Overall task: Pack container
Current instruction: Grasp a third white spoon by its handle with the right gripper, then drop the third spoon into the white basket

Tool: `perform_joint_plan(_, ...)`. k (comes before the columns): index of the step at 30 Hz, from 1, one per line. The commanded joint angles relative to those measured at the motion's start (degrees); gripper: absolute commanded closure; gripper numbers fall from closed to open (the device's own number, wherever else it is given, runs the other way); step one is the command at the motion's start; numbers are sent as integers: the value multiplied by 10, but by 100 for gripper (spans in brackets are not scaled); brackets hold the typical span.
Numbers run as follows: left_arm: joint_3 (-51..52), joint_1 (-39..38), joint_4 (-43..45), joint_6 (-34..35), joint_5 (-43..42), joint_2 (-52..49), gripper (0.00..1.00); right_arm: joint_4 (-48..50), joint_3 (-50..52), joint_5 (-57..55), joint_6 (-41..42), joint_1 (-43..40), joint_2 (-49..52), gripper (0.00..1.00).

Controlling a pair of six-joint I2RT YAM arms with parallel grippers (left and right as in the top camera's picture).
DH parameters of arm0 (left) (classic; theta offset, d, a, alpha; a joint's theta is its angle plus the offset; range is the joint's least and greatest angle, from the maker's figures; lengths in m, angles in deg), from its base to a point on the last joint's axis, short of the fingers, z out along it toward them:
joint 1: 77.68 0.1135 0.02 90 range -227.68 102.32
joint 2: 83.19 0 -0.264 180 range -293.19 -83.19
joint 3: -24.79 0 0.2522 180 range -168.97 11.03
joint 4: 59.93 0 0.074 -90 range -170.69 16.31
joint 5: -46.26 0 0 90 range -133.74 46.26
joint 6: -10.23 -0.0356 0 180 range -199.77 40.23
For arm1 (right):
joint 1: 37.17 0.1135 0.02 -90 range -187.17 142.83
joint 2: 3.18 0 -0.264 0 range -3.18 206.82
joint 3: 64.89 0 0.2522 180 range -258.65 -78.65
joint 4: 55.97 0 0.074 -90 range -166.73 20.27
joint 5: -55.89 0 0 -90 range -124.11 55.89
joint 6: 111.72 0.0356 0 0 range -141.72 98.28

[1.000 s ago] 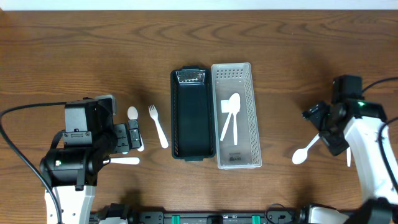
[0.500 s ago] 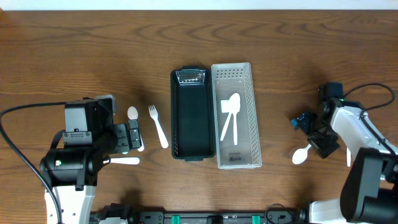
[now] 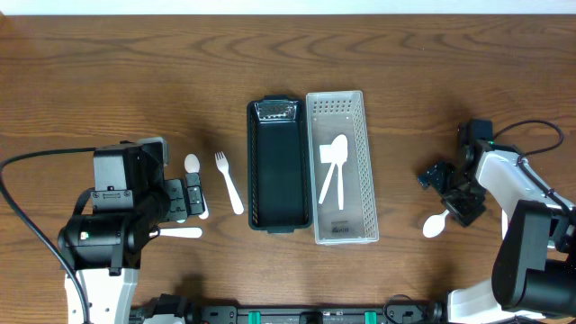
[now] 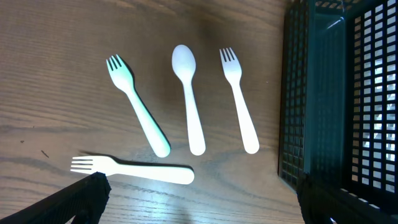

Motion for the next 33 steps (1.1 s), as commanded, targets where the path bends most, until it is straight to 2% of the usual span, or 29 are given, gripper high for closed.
perform_joint_plan(1,-10,2,-2,3,-1,0,2,-1,8,-6,-4,-4,26,19)
perform_joint_plan(14,-10,2,-2,3,-1,0,2,-2,8,-5,-4,-4,26,72)
perform_joint_plan(21,-10,2,-2,3,-1,0,2,-2,8,-5,-4,-3,26,89)
perform_joint_plan(24,-10,2,-2,3,-1,0,2,-3,8,-5,-4,-3,26,99)
perform_joint_plan(33,-10,2,-2,3,-1,0,2,-3,-2,5,-37,1,19,99)
